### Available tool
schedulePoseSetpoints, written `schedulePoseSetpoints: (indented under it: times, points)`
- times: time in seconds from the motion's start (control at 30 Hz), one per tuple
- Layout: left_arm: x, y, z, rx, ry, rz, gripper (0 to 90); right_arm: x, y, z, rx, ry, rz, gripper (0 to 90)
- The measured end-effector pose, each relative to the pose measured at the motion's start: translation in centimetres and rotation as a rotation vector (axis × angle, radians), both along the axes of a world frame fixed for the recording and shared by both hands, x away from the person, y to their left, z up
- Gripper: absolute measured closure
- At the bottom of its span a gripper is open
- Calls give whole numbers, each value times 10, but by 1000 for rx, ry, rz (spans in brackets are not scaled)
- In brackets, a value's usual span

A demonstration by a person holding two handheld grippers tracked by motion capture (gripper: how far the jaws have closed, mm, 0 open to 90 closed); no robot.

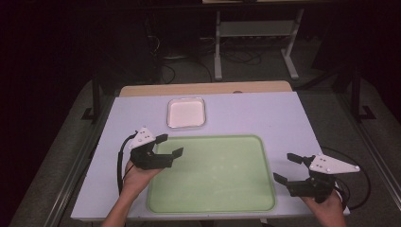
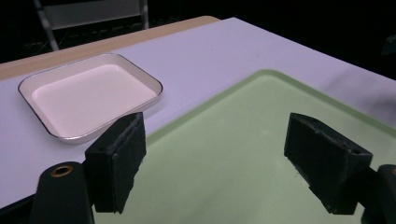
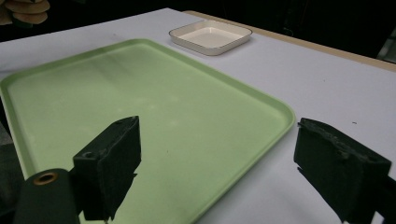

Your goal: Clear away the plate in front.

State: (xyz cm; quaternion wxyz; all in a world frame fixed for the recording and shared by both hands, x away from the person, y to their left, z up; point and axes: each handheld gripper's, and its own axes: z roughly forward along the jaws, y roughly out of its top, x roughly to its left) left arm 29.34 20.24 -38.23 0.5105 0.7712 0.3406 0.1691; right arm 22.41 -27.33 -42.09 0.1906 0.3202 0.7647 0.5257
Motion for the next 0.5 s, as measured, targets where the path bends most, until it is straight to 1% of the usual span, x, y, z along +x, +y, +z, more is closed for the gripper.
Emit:
schedulePoseSetpoints:
  times: [0.1, 0.17, 0.27, 0.37, 0.43, 0.47, 0.5]
  points:
    - [8, -1, 2, 0, 5, 0, 203, 0, 0, 0, 2, -1, -2, 140]
    - [10, -1, 2, 1, 8, -2, 208, 0, 0, 0, 1, -1, -2, 140]
    - [16, -2, 3, 13, 11, 1, 209, 0, 0, 0, 1, 1, -3, 140]
    - [22, -2, 3, 11, 11, 6, 209, 0, 0, 0, 1, 1, -3, 140]
    - [27, -1, 3, -1, 13, 13, 209, 0, -1, 0, 2, 0, -4, 140]
    - [27, -1, 3, -1, 13, 13, 209, 0, -1, 0, 2, 0, -4, 140]
    - [31, -1, 3, 0, 18, 12, 209, 0, -1, 0, 2, -1, -4, 140]
